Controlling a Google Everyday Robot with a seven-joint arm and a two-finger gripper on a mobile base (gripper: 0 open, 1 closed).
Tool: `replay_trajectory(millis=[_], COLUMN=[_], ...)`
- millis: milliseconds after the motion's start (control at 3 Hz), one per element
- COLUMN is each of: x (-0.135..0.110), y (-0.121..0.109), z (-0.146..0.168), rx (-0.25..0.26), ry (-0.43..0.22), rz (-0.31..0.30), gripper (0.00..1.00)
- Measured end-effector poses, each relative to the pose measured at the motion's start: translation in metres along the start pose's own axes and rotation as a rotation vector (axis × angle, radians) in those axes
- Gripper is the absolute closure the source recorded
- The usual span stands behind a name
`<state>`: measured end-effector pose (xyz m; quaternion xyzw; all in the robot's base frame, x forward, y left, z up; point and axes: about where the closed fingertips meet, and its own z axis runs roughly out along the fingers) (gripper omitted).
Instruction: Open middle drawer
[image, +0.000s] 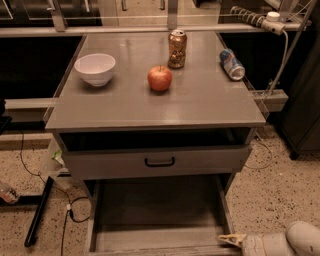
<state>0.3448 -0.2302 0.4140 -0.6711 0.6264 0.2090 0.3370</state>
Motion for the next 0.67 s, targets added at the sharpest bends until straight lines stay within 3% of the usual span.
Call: replay_trajectory(millis=[333,667], x=[0.0000,0.0000], y=[0.0000,0.0000], z=[0.0001,0.0001], rx=[0.000,0.000], ry=[0.000,0.000], rz=[0.000,0.000], gripper=[0.00,0.00])
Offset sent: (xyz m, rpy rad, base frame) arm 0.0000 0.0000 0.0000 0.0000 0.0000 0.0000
